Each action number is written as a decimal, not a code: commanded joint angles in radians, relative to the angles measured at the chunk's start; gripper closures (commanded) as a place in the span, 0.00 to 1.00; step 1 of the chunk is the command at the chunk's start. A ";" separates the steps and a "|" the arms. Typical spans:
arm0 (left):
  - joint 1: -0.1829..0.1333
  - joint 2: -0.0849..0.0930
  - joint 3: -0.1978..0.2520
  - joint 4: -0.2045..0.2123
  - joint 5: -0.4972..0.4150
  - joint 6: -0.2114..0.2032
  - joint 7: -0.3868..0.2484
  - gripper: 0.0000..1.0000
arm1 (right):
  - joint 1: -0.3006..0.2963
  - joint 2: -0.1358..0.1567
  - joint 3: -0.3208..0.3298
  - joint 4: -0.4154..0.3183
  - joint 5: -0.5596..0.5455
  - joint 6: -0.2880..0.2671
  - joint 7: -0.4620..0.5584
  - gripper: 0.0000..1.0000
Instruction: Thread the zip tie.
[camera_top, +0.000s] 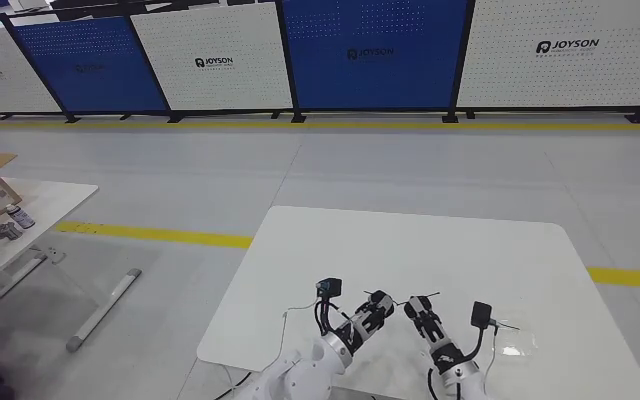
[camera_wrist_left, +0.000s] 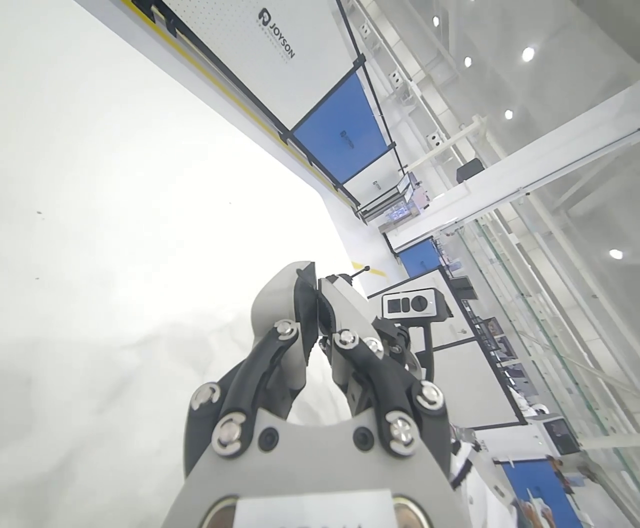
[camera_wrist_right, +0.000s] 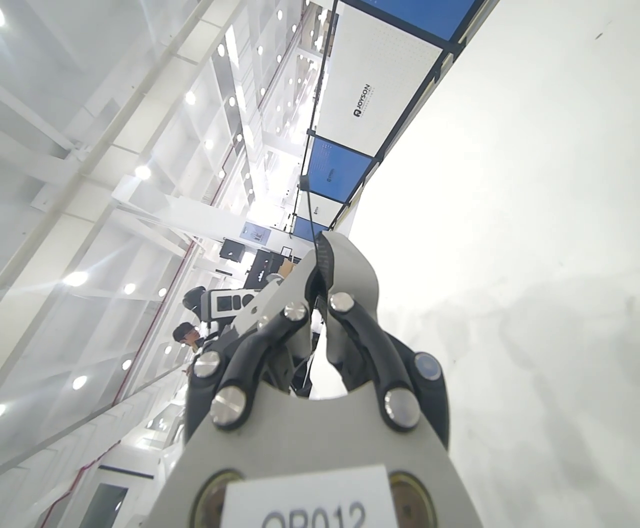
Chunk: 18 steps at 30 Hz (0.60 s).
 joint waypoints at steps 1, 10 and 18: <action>-0.001 -0.001 0.002 0.000 0.007 0.004 0.004 0.76 | -0.004 0.000 0.002 -0.006 -0.010 0.006 -0.007 1.00; -0.009 -0.003 0.016 -0.001 0.028 0.028 -0.006 0.80 | -0.018 0.001 0.009 -0.029 -0.046 0.027 -0.032 1.00; -0.024 -0.007 0.025 0.008 0.033 0.047 -0.010 0.90 | -0.024 0.000 0.011 -0.033 -0.054 0.024 -0.029 1.00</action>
